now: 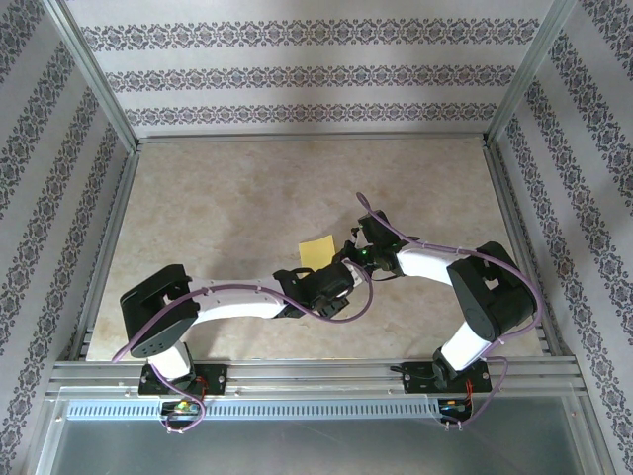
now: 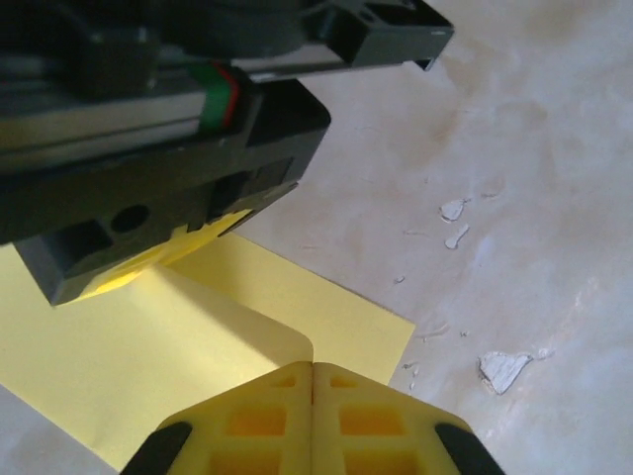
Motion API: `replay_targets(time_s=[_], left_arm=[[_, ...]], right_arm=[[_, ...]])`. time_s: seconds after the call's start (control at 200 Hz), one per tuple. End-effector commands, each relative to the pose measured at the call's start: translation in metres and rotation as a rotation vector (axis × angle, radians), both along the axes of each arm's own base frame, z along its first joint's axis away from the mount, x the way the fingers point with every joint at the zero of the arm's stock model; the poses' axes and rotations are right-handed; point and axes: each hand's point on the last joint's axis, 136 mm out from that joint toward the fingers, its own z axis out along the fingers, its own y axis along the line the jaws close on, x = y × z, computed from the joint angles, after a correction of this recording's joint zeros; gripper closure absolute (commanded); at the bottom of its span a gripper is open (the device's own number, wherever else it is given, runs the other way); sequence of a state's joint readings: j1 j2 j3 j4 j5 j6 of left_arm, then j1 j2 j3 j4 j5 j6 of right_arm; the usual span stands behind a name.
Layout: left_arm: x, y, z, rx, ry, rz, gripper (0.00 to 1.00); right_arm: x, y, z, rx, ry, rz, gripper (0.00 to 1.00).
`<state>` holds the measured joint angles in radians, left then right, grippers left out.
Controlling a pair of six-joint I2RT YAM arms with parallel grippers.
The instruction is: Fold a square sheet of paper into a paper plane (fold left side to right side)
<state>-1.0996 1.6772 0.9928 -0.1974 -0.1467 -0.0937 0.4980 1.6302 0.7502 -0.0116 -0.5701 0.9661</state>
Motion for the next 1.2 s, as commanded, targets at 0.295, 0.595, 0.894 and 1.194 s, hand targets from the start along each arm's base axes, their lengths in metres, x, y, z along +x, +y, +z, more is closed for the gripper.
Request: replay_targets(time_s=[0.295, 0.595, 0.894, 1.194], left_arm=[[-0.006, 0.006, 0.030, -0.233, 0.176, 0.065, 1.00], [0.005, 0.013, 0.028, -0.468, 0.428, 0.179, 1.00], [0.007, 0.020, 0.020, -0.536, 0.535, 0.274, 1.00], [0.011, 0.025, 0.013, -0.536, 0.558, 0.325, 1.00]], right_arm=[[0.031, -0.034, 0.046, -0.012, -0.204, -0.062, 0.62], [0.002, -0.071, 0.052, -0.011, -0.244, -0.071, 0.67], [-0.069, -0.032, 0.026, 0.061, -0.130, 0.092, 1.00], [-0.089, -0.008, -0.002, 0.005, -0.104, 0.123, 1.00]])
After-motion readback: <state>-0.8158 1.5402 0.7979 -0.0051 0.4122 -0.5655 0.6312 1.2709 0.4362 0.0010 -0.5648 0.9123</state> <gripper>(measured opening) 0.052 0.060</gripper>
